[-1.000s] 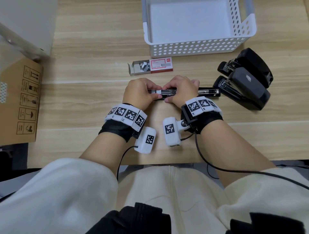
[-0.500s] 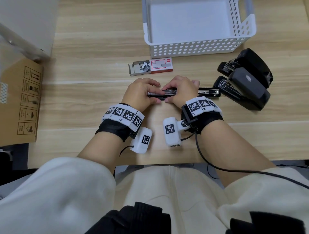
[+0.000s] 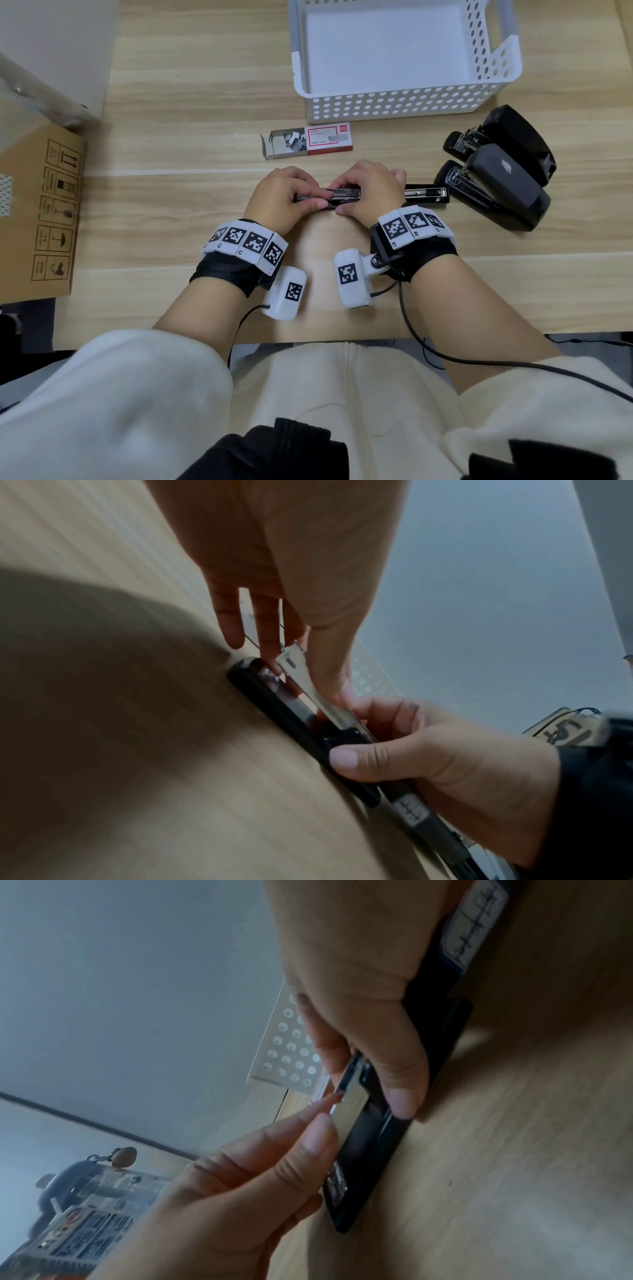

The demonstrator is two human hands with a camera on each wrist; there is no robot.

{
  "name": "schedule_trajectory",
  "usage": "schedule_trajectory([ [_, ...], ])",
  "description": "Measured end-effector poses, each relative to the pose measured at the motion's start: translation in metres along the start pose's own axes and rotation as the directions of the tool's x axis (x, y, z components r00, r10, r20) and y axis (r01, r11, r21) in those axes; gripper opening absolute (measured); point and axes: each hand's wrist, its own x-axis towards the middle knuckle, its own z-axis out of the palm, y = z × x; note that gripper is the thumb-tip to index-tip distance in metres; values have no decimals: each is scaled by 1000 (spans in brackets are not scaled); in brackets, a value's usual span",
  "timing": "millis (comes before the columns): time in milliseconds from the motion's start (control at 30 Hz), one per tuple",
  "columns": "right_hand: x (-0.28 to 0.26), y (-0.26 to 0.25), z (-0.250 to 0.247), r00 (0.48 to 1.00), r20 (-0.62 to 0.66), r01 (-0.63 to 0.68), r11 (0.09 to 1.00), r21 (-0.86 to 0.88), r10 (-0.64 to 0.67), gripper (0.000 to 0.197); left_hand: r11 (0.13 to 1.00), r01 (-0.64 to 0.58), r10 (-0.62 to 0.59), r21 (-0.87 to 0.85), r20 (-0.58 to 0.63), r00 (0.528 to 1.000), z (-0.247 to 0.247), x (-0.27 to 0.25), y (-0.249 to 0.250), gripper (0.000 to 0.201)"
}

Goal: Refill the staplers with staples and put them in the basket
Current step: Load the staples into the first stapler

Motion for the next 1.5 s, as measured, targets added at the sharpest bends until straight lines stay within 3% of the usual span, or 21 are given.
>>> schedule_trajectory([
  [233, -6, 14, -12, 995, -30, -93, 992, 80, 95, 35, 998, 14, -14, -69, 6, 1000, -1, 3, 0, 18],
  [367, -5, 11, -10, 992, -34, -120, 990, 74, 123, 34, 974, 67, -111, -216, -196, 974, -10, 11, 9, 15],
  [433, -4, 11, -9, 990, -32, -132, 988, 78, 135, 33, 978, 133, -178, -158, -316, 932, -20, 21, 9, 15],
  [533, -5, 12, -11, 988, -19, -150, 984, 98, 152, 33, 968, 248, -246, -44, -381, 891, -34, 39, 5, 17],
  [633, -5, 11, -11, 987, -19, -157, 980, 121, 161, 32, 944, 319, -271, 82, -358, 894, -40, 52, 3, 18],
  [867, -6, 12, -11, 986, -36, -158, 978, 140, 164, 32, 907, 297, -216, 300, -276, 937, -42, 66, 2, 23],
  [1200, -5, 9, -13, 984, -29, -169, 975, 143, 175, 34, 916, 220, -158, 335, -204, 966, -42, 65, 7, 30],
  [1500, -6, 8, -14, 984, -32, -171, 974, 146, 177, 33, 907, 263, -193, 329, -229, 954, -40, 65, 10, 24],
])
